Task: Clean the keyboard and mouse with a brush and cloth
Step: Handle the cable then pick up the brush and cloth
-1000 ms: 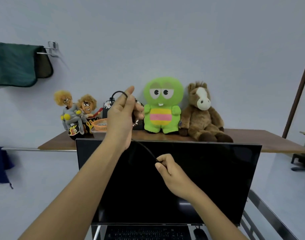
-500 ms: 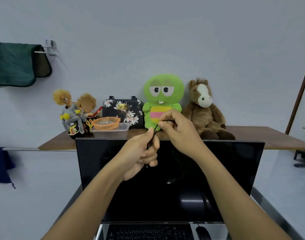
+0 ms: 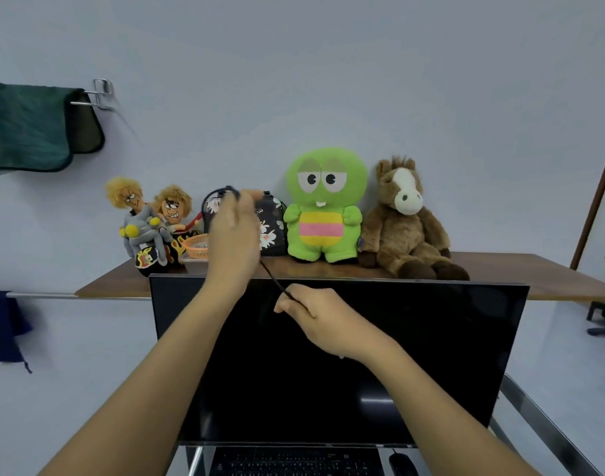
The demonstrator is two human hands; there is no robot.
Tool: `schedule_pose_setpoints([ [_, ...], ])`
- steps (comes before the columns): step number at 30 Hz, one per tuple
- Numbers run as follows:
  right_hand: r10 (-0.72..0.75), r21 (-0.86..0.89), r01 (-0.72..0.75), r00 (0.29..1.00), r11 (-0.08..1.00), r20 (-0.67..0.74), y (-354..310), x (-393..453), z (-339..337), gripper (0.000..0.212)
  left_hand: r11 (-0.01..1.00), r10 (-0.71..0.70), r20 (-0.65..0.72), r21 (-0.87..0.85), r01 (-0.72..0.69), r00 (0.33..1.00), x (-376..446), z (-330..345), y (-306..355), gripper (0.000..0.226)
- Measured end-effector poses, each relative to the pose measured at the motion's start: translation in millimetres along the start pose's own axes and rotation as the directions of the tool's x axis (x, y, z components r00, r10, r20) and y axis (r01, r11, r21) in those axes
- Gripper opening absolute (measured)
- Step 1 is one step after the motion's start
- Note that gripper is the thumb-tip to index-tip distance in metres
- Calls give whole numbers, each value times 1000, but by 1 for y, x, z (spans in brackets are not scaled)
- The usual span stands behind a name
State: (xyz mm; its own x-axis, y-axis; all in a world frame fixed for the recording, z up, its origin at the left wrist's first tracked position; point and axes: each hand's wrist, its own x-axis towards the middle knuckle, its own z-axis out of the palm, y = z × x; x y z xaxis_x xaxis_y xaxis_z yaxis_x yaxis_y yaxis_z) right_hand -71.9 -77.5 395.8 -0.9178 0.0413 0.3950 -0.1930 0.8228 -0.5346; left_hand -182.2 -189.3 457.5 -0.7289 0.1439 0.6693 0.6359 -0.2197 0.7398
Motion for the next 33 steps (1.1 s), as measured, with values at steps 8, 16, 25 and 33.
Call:
schedule_pose_setpoints([
  [8, -174, 39, 187, 960, 982, -221, -35, 8, -55, 10, 887, -274, 597, -147, 439, 754, -51, -2, -5, 60],
  [16, 139, 540, 25, 956, 841, -260, -9, 16, -20, 39, 487, -332, 603, -549, 679, 725, -69, 10, 17, 52],
  [25, 202, 220, -83, 774, 972, -600, 2, 5, 22, 36, 686, -580, 88, -483, 544, 810, -87, 35, -23, 40],
  [33, 534, 683, -108, 714, 723, -453, 16, -10, 43, 37, 444, -780, 165, -533, 720, 603, -105, 47, -41, 38],
])
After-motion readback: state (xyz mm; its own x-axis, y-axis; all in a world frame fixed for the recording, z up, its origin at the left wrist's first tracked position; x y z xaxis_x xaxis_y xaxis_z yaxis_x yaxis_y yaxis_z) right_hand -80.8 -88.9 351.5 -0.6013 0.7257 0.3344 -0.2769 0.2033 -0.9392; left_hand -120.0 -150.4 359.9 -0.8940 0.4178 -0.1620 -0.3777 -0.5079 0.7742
